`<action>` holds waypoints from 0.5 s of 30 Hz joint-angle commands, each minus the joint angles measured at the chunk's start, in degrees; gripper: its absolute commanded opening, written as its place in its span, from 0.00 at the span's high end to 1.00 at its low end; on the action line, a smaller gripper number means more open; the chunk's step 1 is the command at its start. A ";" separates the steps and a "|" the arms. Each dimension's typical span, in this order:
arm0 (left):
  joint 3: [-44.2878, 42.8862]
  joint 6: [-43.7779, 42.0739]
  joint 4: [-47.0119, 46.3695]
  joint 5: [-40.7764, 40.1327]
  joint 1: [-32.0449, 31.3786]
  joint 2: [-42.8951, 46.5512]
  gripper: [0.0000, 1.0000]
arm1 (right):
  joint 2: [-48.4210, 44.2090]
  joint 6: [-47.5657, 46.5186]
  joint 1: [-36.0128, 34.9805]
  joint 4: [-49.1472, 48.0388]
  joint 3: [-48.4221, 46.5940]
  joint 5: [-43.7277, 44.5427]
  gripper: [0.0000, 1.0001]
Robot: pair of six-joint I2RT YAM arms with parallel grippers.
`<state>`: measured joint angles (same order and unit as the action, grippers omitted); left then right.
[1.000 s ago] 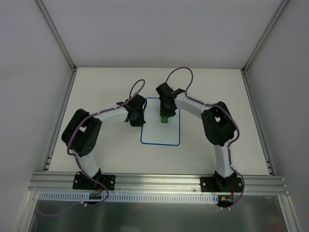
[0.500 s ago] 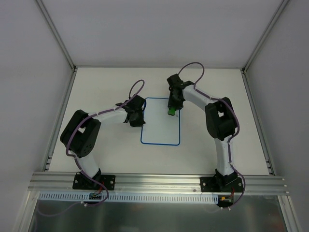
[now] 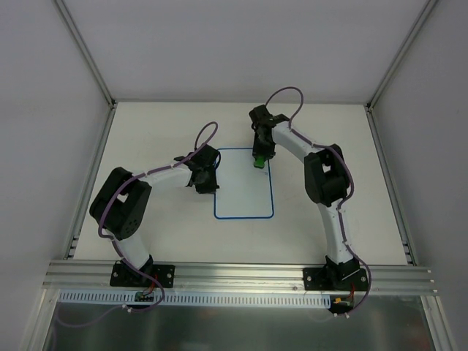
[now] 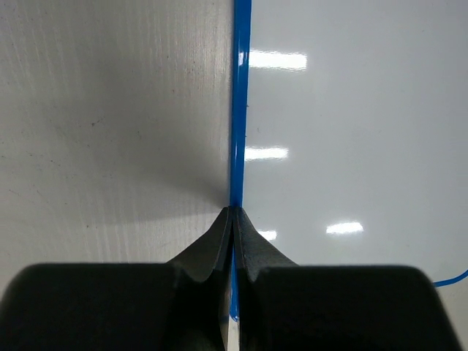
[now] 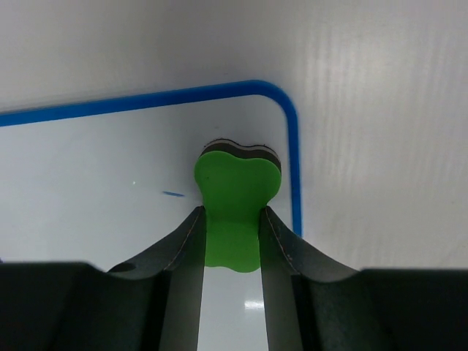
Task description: Erase the whiteboard
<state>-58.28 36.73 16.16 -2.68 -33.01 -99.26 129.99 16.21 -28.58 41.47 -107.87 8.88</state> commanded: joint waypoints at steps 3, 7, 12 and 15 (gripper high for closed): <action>1.51 -0.43 4.14 1.01 -0.03 0.56 1.00 | 5.97 -2.23 -5.17 4.58 -6.90 -2.38 0.99; 1.59 -0.34 4.14 0.74 -0.03 0.30 1.00 | 8.60 -3.90 -8.07 5.64 -11.21 -4.22 1.00; 1.51 0.18 4.23 0.39 -0.03 0.30 1.00 | 8.87 -4.08 -8.25 6.16 -10.87 -3.09 1.00; 1.77 1.14 4.23 -0.48 0.06 0.39 1.00 | 6.68 -3.20 -6.32 6.08 -6.85 -2.29 1.00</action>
<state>-58.24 36.84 16.78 -2.37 -32.95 -99.20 136.59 13.02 -36.56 43.31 -118.52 6.72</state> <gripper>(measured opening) 0.003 0.345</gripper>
